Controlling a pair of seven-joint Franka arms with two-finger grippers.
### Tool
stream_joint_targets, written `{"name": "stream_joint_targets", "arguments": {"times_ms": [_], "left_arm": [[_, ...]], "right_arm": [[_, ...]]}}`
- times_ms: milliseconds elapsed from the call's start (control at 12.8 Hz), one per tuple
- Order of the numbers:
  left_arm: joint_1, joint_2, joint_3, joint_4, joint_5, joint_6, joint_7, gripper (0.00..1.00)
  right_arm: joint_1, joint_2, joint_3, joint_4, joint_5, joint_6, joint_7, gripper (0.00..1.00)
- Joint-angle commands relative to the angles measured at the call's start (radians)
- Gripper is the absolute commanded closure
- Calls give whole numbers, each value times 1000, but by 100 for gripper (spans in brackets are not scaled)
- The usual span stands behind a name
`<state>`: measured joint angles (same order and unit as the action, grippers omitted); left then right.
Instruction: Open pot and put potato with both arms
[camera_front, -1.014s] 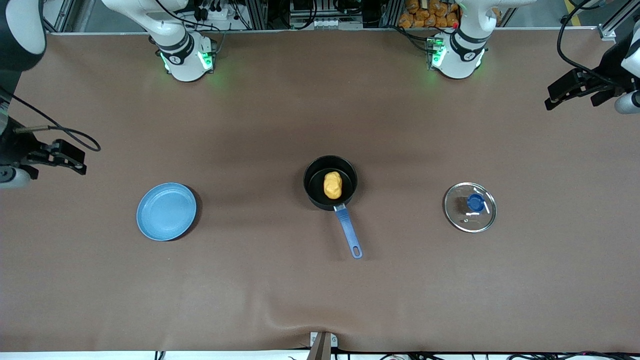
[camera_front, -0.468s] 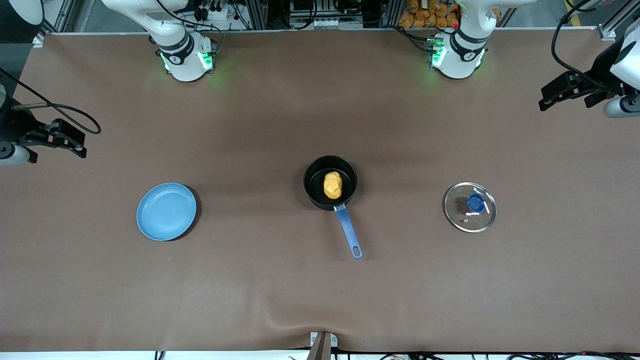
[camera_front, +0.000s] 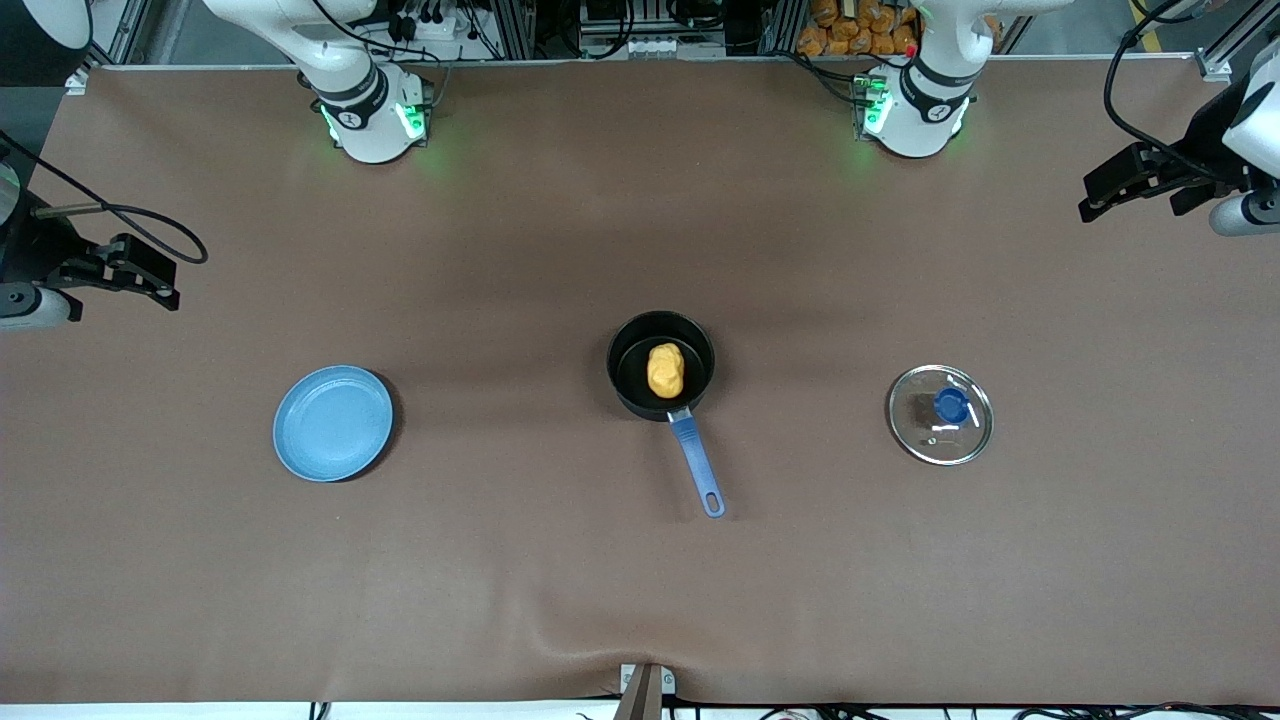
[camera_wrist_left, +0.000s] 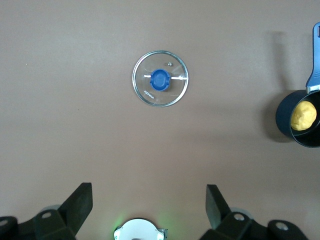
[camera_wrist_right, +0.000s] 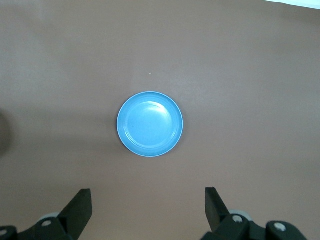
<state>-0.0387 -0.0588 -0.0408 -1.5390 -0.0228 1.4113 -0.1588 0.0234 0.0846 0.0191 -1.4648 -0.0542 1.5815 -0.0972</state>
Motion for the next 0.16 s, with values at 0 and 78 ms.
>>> {"name": "stream_joint_targets", "arguments": {"times_ms": [0,78], "left_arm": [[3,10,1,30,-3,-23,5,0],[-1,10,1,30,-2,-23,1,0]], "right_arm": [[-14,-25,4,-25,11,-3,-9,0],[-14,-25,4,-26,11,-2,-9,0]]}}
